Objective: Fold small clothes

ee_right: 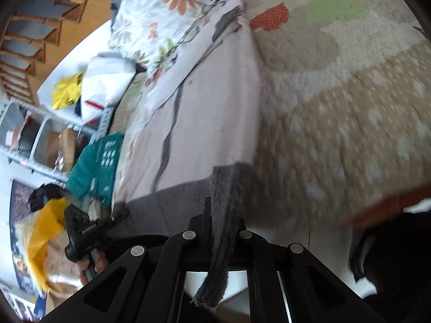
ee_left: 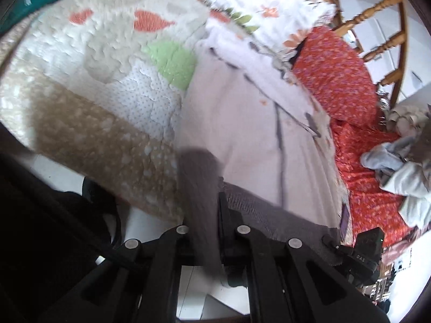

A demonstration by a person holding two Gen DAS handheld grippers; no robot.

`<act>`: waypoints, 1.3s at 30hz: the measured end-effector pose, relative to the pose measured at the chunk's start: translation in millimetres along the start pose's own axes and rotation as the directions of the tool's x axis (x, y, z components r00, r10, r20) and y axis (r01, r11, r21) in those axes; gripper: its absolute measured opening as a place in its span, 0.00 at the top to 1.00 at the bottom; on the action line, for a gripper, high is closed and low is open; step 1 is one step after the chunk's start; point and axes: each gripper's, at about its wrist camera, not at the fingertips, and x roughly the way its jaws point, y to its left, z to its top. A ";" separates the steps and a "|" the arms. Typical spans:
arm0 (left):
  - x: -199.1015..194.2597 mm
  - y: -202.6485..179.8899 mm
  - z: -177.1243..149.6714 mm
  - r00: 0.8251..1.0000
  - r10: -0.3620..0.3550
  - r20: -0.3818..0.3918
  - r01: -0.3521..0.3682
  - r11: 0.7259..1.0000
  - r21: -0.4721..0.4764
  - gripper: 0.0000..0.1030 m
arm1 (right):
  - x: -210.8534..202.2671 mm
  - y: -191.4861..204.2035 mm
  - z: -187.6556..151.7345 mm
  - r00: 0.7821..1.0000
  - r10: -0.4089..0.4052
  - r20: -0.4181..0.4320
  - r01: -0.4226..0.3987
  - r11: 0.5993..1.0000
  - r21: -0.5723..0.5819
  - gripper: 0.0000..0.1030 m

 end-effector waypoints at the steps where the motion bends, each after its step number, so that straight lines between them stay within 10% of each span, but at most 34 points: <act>1: -7.7 -0.4 -5.9 1.000 -0.002 0.008 0.002 1.000 0.002 0.97 | -5.0 -0.7 -5.7 1.000 0.006 -0.008 -0.006 1.000 -0.004 0.96; 10: -14.5 -8.9 21.8 0.997 0.001 0.080 -0.002 1.000 0.011 0.97 | -1.4 42.6 17.1 1.000 -0.005 -0.030 0.001 0.990 -0.141 0.96; 18: 38.0 -63.0 159.4 0.985 0.047 0.166 -0.060 0.995 0.077 0.97 | 14.0 110.0 147.9 0.993 -0.024 0.118 0.057 0.957 -0.283 0.96; 34: 185.7 -73.8 299.4 0.983 0.131 0.128 -0.133 0.991 0.007 0.96 | 127.4 34.3 331.5 0.991 -0.062 0.120 0.075 0.991 -0.108 0.93; 37: 186.7 -73.2 316.1 0.974 0.123 0.190 -0.118 0.992 -0.034 0.81 | 131.3 18.5 352.2 0.986 -0.053 0.159 0.065 0.996 -0.068 0.87; 39: 179.0 -76.1 320.4 0.955 0.154 0.252 -0.148 0.988 -0.041 0.50 | 127.8 15.5 357.6 0.977 -0.079 0.200 0.093 0.994 -0.062 0.65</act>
